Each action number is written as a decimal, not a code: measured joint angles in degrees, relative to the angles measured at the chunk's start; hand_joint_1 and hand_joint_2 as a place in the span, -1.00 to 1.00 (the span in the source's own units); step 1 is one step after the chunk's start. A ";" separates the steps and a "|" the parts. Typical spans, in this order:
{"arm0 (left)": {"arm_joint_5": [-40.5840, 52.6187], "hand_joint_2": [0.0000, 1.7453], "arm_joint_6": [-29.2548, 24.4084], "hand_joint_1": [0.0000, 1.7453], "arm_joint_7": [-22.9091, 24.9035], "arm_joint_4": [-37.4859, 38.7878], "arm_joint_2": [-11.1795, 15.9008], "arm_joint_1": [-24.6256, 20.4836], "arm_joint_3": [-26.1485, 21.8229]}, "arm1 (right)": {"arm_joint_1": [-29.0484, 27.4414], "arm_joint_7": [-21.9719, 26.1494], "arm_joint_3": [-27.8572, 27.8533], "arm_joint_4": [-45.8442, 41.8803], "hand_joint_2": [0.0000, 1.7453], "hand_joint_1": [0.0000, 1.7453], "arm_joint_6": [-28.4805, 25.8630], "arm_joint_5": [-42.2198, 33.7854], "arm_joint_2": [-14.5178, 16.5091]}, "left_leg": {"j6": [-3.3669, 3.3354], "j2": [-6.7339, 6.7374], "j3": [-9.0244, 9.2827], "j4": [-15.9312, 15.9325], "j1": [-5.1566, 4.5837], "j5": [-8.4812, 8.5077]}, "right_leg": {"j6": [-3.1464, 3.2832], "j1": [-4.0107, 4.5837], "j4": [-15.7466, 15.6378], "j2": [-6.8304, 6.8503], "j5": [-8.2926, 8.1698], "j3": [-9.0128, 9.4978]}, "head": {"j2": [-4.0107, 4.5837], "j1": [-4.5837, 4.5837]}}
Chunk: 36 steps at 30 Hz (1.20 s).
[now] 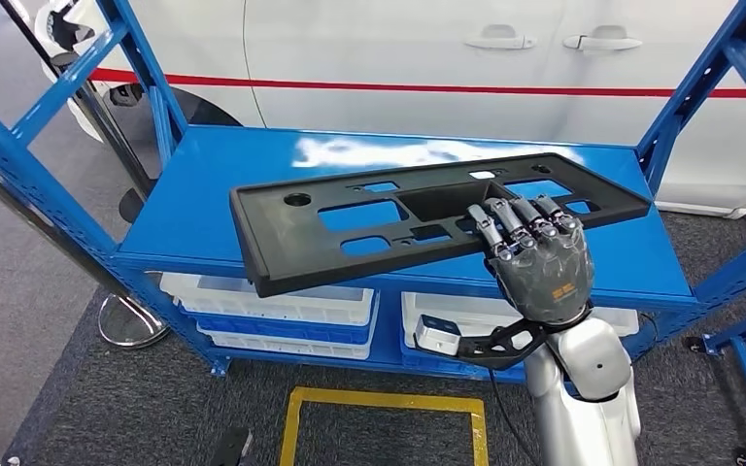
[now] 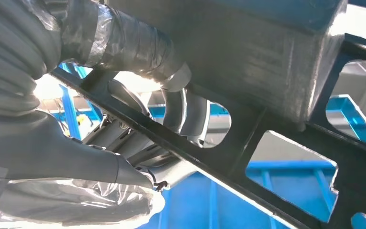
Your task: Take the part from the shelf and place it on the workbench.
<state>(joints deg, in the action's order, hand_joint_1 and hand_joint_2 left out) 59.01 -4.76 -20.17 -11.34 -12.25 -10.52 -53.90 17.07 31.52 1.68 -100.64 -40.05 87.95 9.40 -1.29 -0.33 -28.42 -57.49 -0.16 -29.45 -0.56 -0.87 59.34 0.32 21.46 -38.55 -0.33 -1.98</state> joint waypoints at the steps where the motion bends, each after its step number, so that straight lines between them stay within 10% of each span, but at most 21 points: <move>1: -0.01 1.00 -0.01 -1.00 0.03 0.00 -0.02 0.02 0.00 | -0.02 0.01 -0.01 -0.01 1.00 1.00 0.01 0.00 0.02 | -0.35 0.16 -0.26 0.48 0.11 0.73 | -0.32 0.00 -0.02 -0.08 0.19 -0.17 | 0.00 -0.01; 6: -0.12 1.00 0.03 -1.00 0.07 0.00 -0.10 0.05 0.00 | -0.27 0.11 -0.03 -0.03 1.00 1.00 0.01 0.00 0.02 | -1.65 0.73 -4.00 1.00 0.31 4.56 | -1.04 -0.05 12.53 -0.26 11.29 -3.43 | 0.00 -0.03; 9: -0.01 1.00 0.16 -1.00 0.21 0.00 -0.17 0.17 0.03 | -0.48 0.30 -0.04 -0.04 1.00 1.00 0.01 0.00 0.02 | -1.35 0.84 -7.01 0.11 0.29 6.18 | -1.33 -0.14 14.00 -0.24 8.87 -0.59 | 0.00 -0.04; 13: 0.29 1.00 0.27 -1.00 0.42 0.00 -0.43 0.25 0.27 | -0.53 0.88 -0.07 -0.54 1.00 1.00 0.01 0.00 0.03 | -0.33 0.77 -9.67 -1.63 0.06 7.62 | -0.67 0.00 1.40 -0.34 8.89 8.82 | 0.00 -0.02; 16: 0.42 1.00 0.27 -1.00 0.58 0.00 -0.46 0.27 0.45 | -0.65 1.03 -0.10 -0.77 1.00 1.00 0.01 0.00 0.09 | 0.72 0.65 -10.25 -1.79 0.15 8.45 | 0.63 0.11 0.02 -0.29 8.47 8.55 | 0.00 0.00; 21: 0.54 1.00 0.28 -1.00 0.76 0.00 -0.45 -0.01 0.58 | -0.69 1.04 -0.10 -0.82 1.00 1.00 0.01 0.00 0.46 | 2.25 0.52 -14.17 -14.97 0.68 -2.98 | 2.03 -0.01 -0.05 0.06 4.81 4.45 | 0.00 0.03; 24: 0.50 1.00 0.27 -1.00 0.76 0.00 -0.45 -0.18 0.61 | -0.70 0.97 -0.10 -0.83 1.00 1.00 0.01 0.00 0.50 | 2.24 0.52 -11.56 -17.61 0.76 -1.39 | 1.82 0.03 0.16 0.08 2.66 1.53 | 0.00 0.04; 28: 0.41 1.00 0.27 -1.00 0.65 -0.01 -0.42 -0.77 0.70 | -0.62 0.85 -0.07 -1.20 1.00 1.00 0.01 0.00 0.62 | 1.06 0.39 0.46 -2.15 0.36 -0.74 | 0.88 0.12 0.21 0.18 0.22 -0.53 | 0.00 0.04; 31: 0.22 1.00 0.40 -1.00 0.43 0.00 -0.45 -0.85 0.77 | -0.52 0.61 0.00 -1.29 1.00 1.00 0.01 -0.01 0.67 | 0.15 0.43 1.22 0.90 0.11 -0.46 | -0.20 -0.02 -0.63 0.35 -1.43 -0.62 | 0.00 0.03; 33: 0.05 1.00 0.52 -1.00 0.31 0.00 -0.54 -0.79 0.79 | -0.43 0.27 0.03 -1.28 1.00 1.00 0.01 0.00 0.67 | -0.76 0.69 0.08 1.36 0.31 1.25 | -0.70 -0.06 0.88 0.16 1.18 -1.62 | 0.00 0.01; 36: -0.18 1.00 0.57 -1.00 0.17 0.01 -0.65 -0.81 0.83 | -0.27 -0.20 0.05 -1.27 1.00 1.00 0.01 0.00 0.65 | -1.52 0.88 -2.77 1.23 0.20 3.58 | -0.97 -0.11 10.44 -0.03 9.65 -4.18 | 0.00 -0.02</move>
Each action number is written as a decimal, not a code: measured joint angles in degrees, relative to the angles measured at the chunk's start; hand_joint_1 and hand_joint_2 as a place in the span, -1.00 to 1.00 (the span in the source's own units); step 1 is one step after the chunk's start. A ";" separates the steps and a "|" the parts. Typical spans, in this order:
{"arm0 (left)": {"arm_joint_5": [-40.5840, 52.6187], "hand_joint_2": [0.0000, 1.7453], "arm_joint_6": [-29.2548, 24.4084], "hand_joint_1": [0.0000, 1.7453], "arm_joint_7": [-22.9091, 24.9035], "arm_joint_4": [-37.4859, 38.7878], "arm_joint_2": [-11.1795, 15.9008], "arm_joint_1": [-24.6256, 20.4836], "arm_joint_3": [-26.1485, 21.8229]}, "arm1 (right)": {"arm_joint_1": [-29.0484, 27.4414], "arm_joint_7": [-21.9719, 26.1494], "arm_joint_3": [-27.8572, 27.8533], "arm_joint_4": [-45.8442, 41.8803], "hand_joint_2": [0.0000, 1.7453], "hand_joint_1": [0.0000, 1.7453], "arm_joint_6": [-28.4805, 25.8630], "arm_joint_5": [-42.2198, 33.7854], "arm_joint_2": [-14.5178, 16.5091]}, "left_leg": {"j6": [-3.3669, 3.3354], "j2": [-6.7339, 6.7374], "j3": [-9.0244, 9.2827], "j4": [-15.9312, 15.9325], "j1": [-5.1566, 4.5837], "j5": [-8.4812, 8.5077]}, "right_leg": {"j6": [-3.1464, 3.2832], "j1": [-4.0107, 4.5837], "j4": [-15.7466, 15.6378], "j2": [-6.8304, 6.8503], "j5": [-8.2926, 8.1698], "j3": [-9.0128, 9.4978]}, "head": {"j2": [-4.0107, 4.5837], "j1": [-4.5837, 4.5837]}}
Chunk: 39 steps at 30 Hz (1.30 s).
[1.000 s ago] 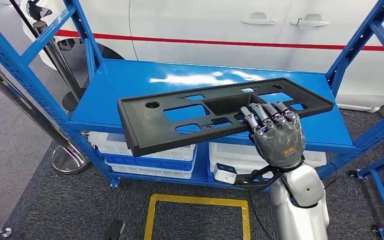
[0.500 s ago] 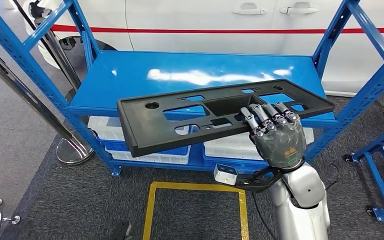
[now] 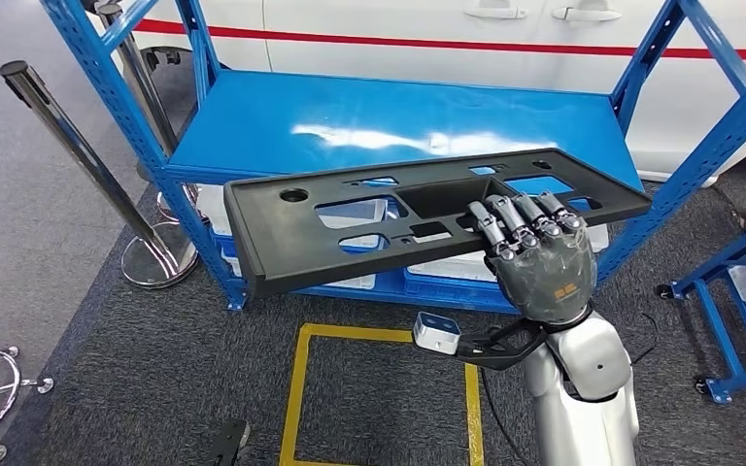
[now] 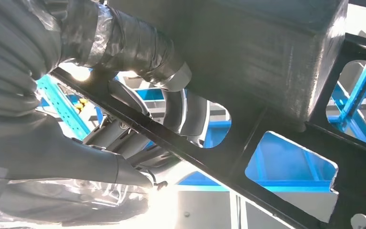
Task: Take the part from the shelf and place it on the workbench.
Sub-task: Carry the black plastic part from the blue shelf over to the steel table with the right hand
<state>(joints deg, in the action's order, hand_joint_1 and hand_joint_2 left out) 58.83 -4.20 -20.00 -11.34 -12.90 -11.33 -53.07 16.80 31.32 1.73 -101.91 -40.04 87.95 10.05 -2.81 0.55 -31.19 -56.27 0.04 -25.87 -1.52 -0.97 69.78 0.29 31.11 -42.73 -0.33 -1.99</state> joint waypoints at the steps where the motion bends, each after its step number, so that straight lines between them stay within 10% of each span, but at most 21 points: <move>1: -0.03 1.00 0.00 -1.00 -0.02 0.00 -0.03 0.03 0.01 | 0.00 -0.10 0.02 0.01 1.00 1.00 0.00 0.00 -0.01 | 0.01 0.00 -1.11 -0.22 -0.09 0.69 | -0.05 0.03 3.21 -0.02 0.82 -0.30 | 0.00 0.00; 3: -0.06 1.00 0.00 -1.00 -0.03 0.01 -0.11 0.08 0.01 | 0.02 -0.19 0.06 0.01 1.00 1.00 0.00 0.00 -0.03 | 0.13 0.00 -3.45 -0.86 -0.21 1.98 | 0.04 0.08 5.13 -0.03 -1.24 1.48 | 0.00 0.01; 5: -0.05 1.00 0.00 -1.00 -0.05 0.01 -0.22 0.08 0.01 | 0.13 -0.20 0.18 0.01 1.00 1.00 0.00 0.00 -0.04 | 0.42 -0.03 -5.50 -1.70 -0.29 3.00 | 0.44 0.19 -0.33 -0.03 -3.04 6.99 | 0.00 0.01; 8: -0.02 1.00 0.00 -1.00 -0.06 0.01 -0.42 0.08 0.06 | 0.37 -0.28 0.53 -0.06 1.00 1.00 -0.01 0.00 -0.05 | 1.20 -0.03 -6.91 -2.39 -0.43 4.35 | 1.15 0.68 -10.12 -0.11 -0.53 13.56 | 0.00 0.04; 11: -0.02 1.00 -0.05 -1.00 0.02 0.01 -0.45 0.24 0.11 | 0.37 -0.33 0.62 -0.07 1.00 1.00 0.00 0.00 -0.11 | 2.03 -0.21 -7.60 -2.43 -0.38 4.95 | 2.16 0.48 -11.21 0.04 -1.69 12.87 | 0.00 0.02; 15: 0.09 1.00 -0.13 -1.00 0.15 0.01 -0.44 0.32 0.15 | 0.20 -0.09 0.73 -0.02 1.00 1.00 0.00 0.00 -0.13 | 3.37 -0.43 -10.43 -12.84 0.10 -5.14 | 3.31 0.18 -11.35 0.35 -4.50 9.79 | 0.00 0.09; 18: 0.19 1.00 -0.13 -1.00 0.18 0.00 -0.44 0.20 0.19 | -0.13 0.19 0.74 0.01 1.00 1.00 0.00 0.00 -0.13 | 3.75 -0.42 -9.55 -18.99 0.37 -5.44 | 3.13 0.20 -11.03 0.45 -6.37 7.11 | 0.00 0.10; 22: 0.42 1.00 -0.13 -1.00 0.24 -0.01 -0.44 -0.12 0.33 | -0.35 0.47 0.74 -0.01 1.00 1.00 -0.01 0.00 -0.13 | 2.96 -0.60 1.82 -4.61 0.21 -2.76 | 2.29 0.30 -11.01 0.40 -8.78 4.68 | 0.00 0.10; 25: 0.51 1.00 -0.13 -1.00 0.27 0.00 -0.45 -0.23 0.51 | -0.42 0.96 0.74 -0.03 1.00 1.00 -0.01 0.00 -0.13 | 2.37 -0.70 4.28 0.84 -0.12 -3.40 | 1.30 0.34 -11.86 0.39 -10.67 4.33 | 0.00 0.08; 28: 0.53 1.00 -0.14 -1.00 0.40 0.00 -0.46 -0.21 0.61 | -0.50 1.27 0.74 -0.04 1.00 1.00 -0.01 0.00 -0.14 | 1.11 -0.22 3.12 1.63 0.23 -1.33 | 0.54 0.48 -9.23 -0.17 -7.35 2.83 | 0.00 0.01; 30: 0.53 1.00 -0.15 -1.00 0.43 -0.01 -0.46 -0.33 0.64 | -0.61 1.54 0.74 -0.05 1.00 1.00 0.00 0.00 -0.16 | 0.38 -0.05 1.80 1.38 0.10 -0.29 | 0.38 0.40 -1.79 -0.31 -1.79 0.55 | 0.00 -0.03; 32: 0.53 1.00 -0.15 -1.00 0.44 -0.01 -0.46 -0.35 0.66 | -0.79 1.80 0.74 -0.05 1.00 1.00 0.00 0.00 -0.17 | 0.27 0.00 0.13 0.79 -0.07 0.51 | 0.29 0.35 4.71 -0.31 0.38 -0.65 | 0.00 -0.02; 34: 0.53 1.00 -0.15 -1.00 0.44 -0.01 -0.46 -0.34 0.66 | -0.86 1.98 0.74 -0.05 1.00 1.00 0.00 0.00 -0.17 | 0.40 0.00 -1.36 -0.02 -0.10 1.03 | 0.43 0.35 3.64 -0.30 -1.83 1.87 | 0.00 -0.03; 36: 0.53 1.00 -0.15 -1.00 0.44 -0.01 -0.48 -0.39 0.69 | -0.82 2.20 0.74 -0.11 1.00 1.00 0.00 0.00 -0.17 | 0.60 -0.03 -2.56 -1.00 -0.19 1.28 | 0.98 0.50 -3.74 -0.30 -3.76 7.38 | 0.00 -0.03; 39: 0.58 1.00 -0.15 -1.00 0.45 -0.01 -0.54 -0.59 0.77 | -0.74 2.67 0.73 -0.32 1.00 1.00 -0.01 0.00 -0.16 | 1.40 -0.05 -3.58 -1.81 -0.31 1.97 | 1.65 0.94 -10.18 -0.28 -3.20 11.25 | 0.00 -0.01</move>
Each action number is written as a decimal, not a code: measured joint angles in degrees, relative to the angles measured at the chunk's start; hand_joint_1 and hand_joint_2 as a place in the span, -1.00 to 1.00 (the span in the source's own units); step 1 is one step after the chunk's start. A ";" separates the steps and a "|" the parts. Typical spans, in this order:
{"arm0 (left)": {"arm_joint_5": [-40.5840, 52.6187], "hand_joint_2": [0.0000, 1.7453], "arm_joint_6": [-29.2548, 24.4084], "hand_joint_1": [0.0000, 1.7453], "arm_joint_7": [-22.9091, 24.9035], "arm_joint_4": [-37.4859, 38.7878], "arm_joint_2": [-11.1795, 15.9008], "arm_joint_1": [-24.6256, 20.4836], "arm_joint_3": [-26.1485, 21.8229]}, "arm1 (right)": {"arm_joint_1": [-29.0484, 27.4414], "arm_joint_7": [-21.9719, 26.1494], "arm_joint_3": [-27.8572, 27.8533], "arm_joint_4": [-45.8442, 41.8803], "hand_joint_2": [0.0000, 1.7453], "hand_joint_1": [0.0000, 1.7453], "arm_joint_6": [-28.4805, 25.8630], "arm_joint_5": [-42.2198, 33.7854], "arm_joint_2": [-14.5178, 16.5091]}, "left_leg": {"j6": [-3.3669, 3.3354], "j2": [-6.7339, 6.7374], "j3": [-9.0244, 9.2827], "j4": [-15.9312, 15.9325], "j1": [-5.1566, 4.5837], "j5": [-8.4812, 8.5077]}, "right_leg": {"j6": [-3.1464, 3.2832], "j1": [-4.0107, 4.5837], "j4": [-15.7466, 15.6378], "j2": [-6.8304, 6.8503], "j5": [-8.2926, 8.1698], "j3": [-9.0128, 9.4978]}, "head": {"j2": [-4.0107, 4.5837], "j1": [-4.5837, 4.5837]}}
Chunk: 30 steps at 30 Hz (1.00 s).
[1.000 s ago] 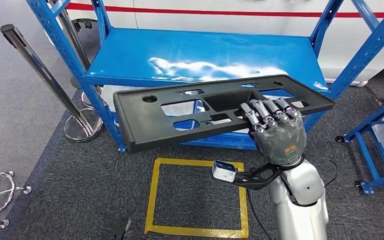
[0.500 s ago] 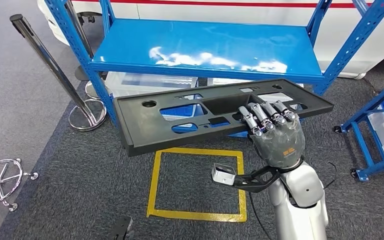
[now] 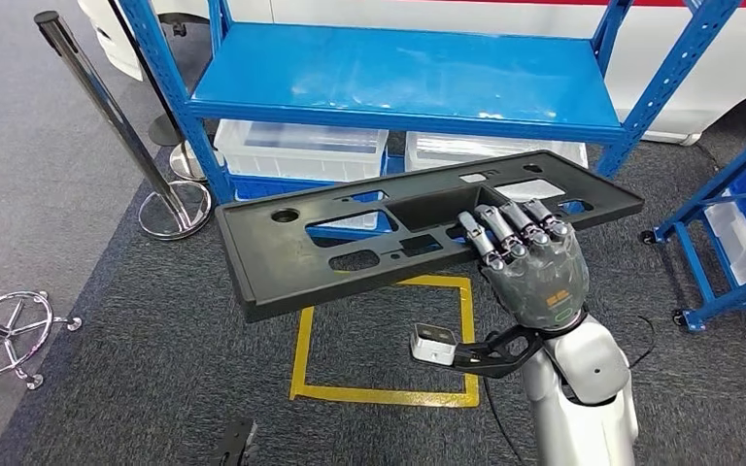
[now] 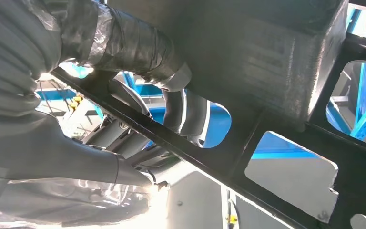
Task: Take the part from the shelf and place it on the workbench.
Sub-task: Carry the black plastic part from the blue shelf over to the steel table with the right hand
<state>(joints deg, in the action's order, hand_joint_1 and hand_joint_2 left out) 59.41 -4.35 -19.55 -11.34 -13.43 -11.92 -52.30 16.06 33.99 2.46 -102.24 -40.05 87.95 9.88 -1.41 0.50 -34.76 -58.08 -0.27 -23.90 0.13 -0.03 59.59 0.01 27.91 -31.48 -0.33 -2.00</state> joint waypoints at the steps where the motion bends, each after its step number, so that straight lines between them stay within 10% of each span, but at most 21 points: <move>1: 0.04 1.00 0.00 -1.00 0.04 0.00 0.02 -0.03 0.02 | -0.02 0.22 -0.01 -0.05 1.00 1.00 0.00 0.00 0.00 | 0.37 -0.02 -0.19 0.00 -0.05 0.27 | 0.21 -0.13 -0.44 0.04 -0.16 -0.02 | 0.00 0.01; 3: 0.11 1.00 0.01 -1.00 0.14 0.00 0.07 -0.06 0.08 | -0.03 0.62 -0.01 -0.06 1.00 1.00 0.01 0.00 0.02 | 1.11 -0.15 -0.83 -0.86 -0.06 -1.01 | 0.88 -0.51 -1.15 0.25 -0.92 -0.47 | 0.00 0.03; 7: 0.16 1.00 0.03 -1.00 0.23 0.00 0.10 -0.12 0.30 | -0.05 1.50 -0.01 -0.06 1.00 1.00 0.01 0.00 0.03 | 2.43 -0.25 -4.02 -12.54 0.62 -10.05 | 1.74 -0.79 -1.11 0.57 -2.83 -3.09 | 0.00 0.08; 9: 0.12 1.00 0.06 -1.00 0.28 0.00 0.10 -0.14 0.33 | -0.05 1.63 -0.01 -0.05 1.00 1.00 0.01 0.00 0.02 | 2.87 -0.24 -3.67 -15.96 0.99 -9.81 | 1.57 -0.86 -0.56 0.66 -3.75 -4.78 | 0.00 0.08; 11: 0.08 1.00 0.09 -1.00 0.31 0.00 0.10 -0.21 0.35 | -0.04 1.64 -0.01 -0.05 1.00 1.00 0.01 0.00 0.02 | 3.15 -0.25 0.28 -11.71 1.34 -6.50 | 1.14 -1.04 0.12 0.68 -4.62 -6.43 | 0.00 0.08; 14: 0.04 1.00 0.11 -1.00 0.31 0.00 0.08 -0.45 0.42 | -0.01 1.65 -0.01 -0.05 1.00 1.00 0.01 0.00 0.02 | 2.78 -0.62 6.89 -1.18 1.16 -6.34 | 0.06 -1.12 0.60 0.69 -6.01 -7.79 | 0.00 0.06; 17: 0.02 1.00 0.17 -1.00 0.34 0.01 0.05 -0.47 0.44 | 0.09 1.64 -0.01 -0.05 1.00 1.00 0.01 0.00 0.02 | 1.48 -0.72 6.76 0.65 0.84 -5.76 | -1.05 -1.20 -0.19 0.62 -7.57 -8.01 | 0.00 0.04; 19: 0.00 1.00 0.26 -1.00 0.36 0.02 -0.02 -0.56 0.44 | 0.17 1.68 -0.01 -0.04 1.00 1.00 0.01 0.00 0.00 | 0.25 -0.42 5.54 0.96 0.97 -4.19 | -1.48 -1.24 1.25 0.40 -4.83 -8.93 | 0.00 0.01; 22: -0.04 1.00 0.34 -1.00 0.36 0.02 -0.20 -0.65 0.45 | 0.23 1.84 -0.01 0.03 1.00 1.00 0.01 0.00 -0.01 | -0.75 -0.22 3.01 0.96 0.79 -1.96 | -1.61 -1.27 9.55 0.24 3.88 -10.90 | 0.00 -0.01; 24: -0.03 1.00 0.35 -1.00 0.37 0.02 -0.31 -0.61 0.46 | 0.23 1.88 -0.01 0.14 1.00 1.00 0.01 0.00 -0.02 | -0.80 -0.18 1.39 0.81 0.55 -0.79 | -1.68 -1.22 14.63 0.20 5.45 -11.29 | 0.00 -0.01; 27: 0.12 1.00 0.34 -1.00 0.48 0.02 -0.42 -0.53 0.49 | 0.24 1.83 -0.01 0.32 1.00 1.00 0.01 0.00 -0.01 | -0.64 -0.13 -1.79 0.13 0.26 1.14 | -1.28 -1.13 14.48 0.19 1.07 -7.36 | 0.00 0.00; 30: 0.32 1.00 0.33 -1.00 0.62 0.02 -0.56 -0.45 0.67 | 0.37 1.61 0.01 0.31 1.00 1.00 0.00 0.00 0.01 | -0.07 -0.19 -3.80 -0.50 0.14 2.89 | -0.30 -0.58 2.98 0.14 2.14 1.62 | 0.00 0.03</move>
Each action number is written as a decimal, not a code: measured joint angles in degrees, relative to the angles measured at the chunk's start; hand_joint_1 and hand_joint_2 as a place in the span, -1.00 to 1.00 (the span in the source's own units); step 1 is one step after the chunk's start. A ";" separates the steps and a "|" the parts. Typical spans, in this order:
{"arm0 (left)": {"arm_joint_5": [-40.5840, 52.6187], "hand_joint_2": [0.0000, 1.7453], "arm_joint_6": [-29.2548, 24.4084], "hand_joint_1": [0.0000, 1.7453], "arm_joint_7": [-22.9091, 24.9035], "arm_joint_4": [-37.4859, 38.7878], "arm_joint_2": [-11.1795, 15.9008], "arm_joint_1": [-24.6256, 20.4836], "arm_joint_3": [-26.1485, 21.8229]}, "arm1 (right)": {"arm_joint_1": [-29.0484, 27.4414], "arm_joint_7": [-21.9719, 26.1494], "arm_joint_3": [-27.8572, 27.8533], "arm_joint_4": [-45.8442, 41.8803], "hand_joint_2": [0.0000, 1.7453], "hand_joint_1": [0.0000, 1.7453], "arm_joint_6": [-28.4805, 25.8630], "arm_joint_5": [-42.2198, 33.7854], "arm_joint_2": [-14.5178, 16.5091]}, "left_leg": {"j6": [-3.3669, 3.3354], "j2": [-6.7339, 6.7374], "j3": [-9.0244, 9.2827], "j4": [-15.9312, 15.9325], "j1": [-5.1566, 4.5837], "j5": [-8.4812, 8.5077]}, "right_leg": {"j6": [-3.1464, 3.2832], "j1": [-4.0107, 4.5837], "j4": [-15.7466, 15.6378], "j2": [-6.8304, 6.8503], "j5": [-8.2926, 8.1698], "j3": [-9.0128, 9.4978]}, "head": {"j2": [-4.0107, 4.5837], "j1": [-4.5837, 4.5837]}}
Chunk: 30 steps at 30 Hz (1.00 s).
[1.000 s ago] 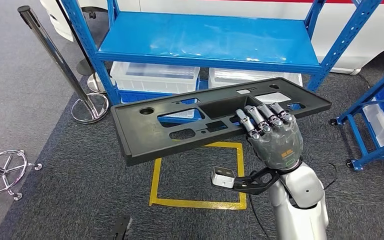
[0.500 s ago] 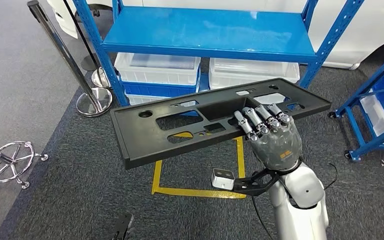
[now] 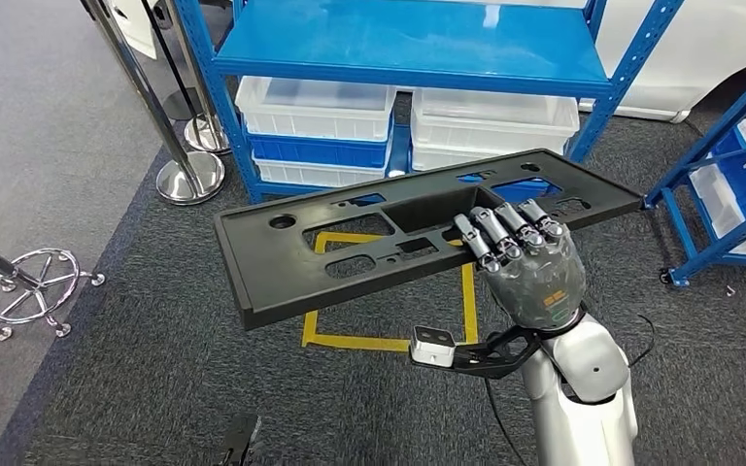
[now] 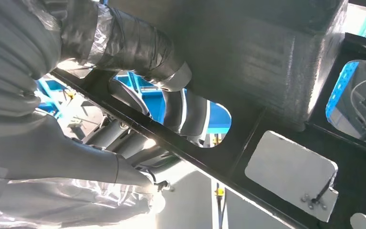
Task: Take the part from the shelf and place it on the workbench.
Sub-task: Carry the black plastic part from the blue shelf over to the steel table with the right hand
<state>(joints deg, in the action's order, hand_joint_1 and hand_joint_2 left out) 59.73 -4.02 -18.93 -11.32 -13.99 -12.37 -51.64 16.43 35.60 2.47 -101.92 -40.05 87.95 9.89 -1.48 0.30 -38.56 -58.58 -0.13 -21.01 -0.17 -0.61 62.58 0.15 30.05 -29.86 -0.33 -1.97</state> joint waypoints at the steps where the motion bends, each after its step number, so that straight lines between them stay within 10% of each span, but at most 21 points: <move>1: 0.03 1.00 -0.01 -1.00 0.02 0.00 -0.05 0.03 0.06 | 0.10 -0.05 0.01 -0.01 1.00 1.00 0.00 0.00 0.01 | 0.29 0.00 -0.20 0.11 0.03 0.66 | 0.22 0.24 -2.74 -0.02 1.05 1.61 | 0.00 -0.01; 4: 0.04 1.00 -0.08 -1.00 0.05 0.00 -0.05 0.20 0.11 | 0.29 -0.11 0.03 0.05 1.00 1.00 0.01 0.00 0.01 | 1.29 -0.18 -0.89 0.48 0.14 1.64 | 0.98 0.14 -4.50 0.18 -0.10 1.05 | 0.00 -0.03; 8: 0.12 1.00 -0.20 -1.00 0.27 0.00 0.04 0.56 0.14 | 0.27 -0.05 0.04 0.11 1.00 1.00 0.01 0.00 0.11 | 2.50 -0.43 -3.15 -9.37 0.48 -9.45 | 2.10 -0.14 -4.62 0.58 -3.63 -2.81 | 0.00 0.06; 10: 0.15 1.00 -0.21 -1.00 0.25 0.00 0.15 0.57 0.15 | 0.20 0.02 0.04 0.11 1.00 1.00 0.01 0.00 0.15 | 2.91 -0.41 -3.15 -15.78 0.69 -10.84 | 2.01 -0.12 -4.27 0.68 -5.36 -5.27 | 0.00 0.06; 13: 0.12 1.00 -0.21 -1.00 0.14 -0.01 0.38 0.49 0.16 | 0.15 -0.27 0.04 0.11 1.00 1.00 0.01 0.00 0.31 | 3.00 -0.42 2.56 -13.29 0.89 -6.44 | 1.59 -0.19 -3.38 0.79 -7.64 -8.90 | 0.00 0.09; 15: 0.07 1.00 -0.28 -1.00 -0.03 -0.03 0.55 0.21 0.17 | 0.21 -0.61 0.12 0.07 1.00 1.00 0.01 0.00 0.46 | 2.55 -0.47 9.80 -3.92 0.74 -8.38 | 1.04 -0.12 -2.93 0.81 -9.01 -10.36 | 0.00 0.08; 17: -0.06 1.00 -0.36 -1.00 -0.27 -0.04 0.68 -0.06 0.19 | 0.38 -1.13 0.37 0.07 1.00 1.00 0.01 0.00 0.56 | 1.90 -0.54 13.17 1.86 0.39 -10.51 | 0.41 -0.13 -3.25 0.93 -10.55 -10.82 | 0.00 0.07; 19: -0.26 1.00 -0.52 -1.00 -0.45 -0.04 0.80 -0.03 0.18 | 0.54 -1.84 0.69 0.20 1.00 1.00 0.01 0.00 0.60 | 1.05 -0.42 12.25 2.34 0.41 -9.42 | -0.22 -0.23 -3.89 0.85 -11.61 -11.13 | 0.00 0.05; 24: -0.68 1.00 -0.84 -1.00 -0.78 -0.04 1.40 -0.06 0.16 | 0.81 -3.42 1.72 0.92 1.00 1.00 0.01 0.00 0.60 | -0.81 0.13 7.53 2.26 0.49 -5.00 | -1.21 -0.49 8.50 0.26 1.39 -13.82 | 0.00 -0.02; 26: -0.74 1.00 -0.85 -1.00 -0.83 -0.04 1.66 -0.06 0.16 | 0.95 -3.96 2.05 1.27 1.00 1.00 0.01 0.00 0.55 | -0.68 0.17 5.04 1.78 0.40 -3.43 | -1.37 -0.52 13.00 0.22 0.46 -13.14 | 0.00 -0.02; 28: -0.78 1.00 -0.86 -1.00 -0.83 -0.04 1.88 -0.03 0.16 | 1.20 -4.79 2.56 1.60 1.00 1.00 0.01 0.00 0.42 | -0.37 0.20 2.54 0.98 0.37 -2.11 | -1.17 -0.54 10.86 0.21 -2.88 -9.17 | 0.00 -0.01; 30: -0.80 1.00 -0.89 -1.00 -0.82 -0.04 2.03 0.00 0.16 | 1.63 -5.54 3.20 1.78 1.00 1.00 0.01 0.00 0.31 | 0.16 0.15 0.74 0.13 0.22 -1.07 | -0.68 -0.30 2.77 0.15 -1.50 -2.49 | 0.00 0.00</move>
<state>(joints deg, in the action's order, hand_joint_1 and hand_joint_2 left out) 58.93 -4.91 -19.75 -11.37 -11.96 -12.37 -51.47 18.06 30.06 5.67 -100.15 -40.04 87.95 10.20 -1.32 0.45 -37.82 -58.44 0.09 -22.09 -0.85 -0.91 65.35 0.30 28.56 -32.35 -0.33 -1.97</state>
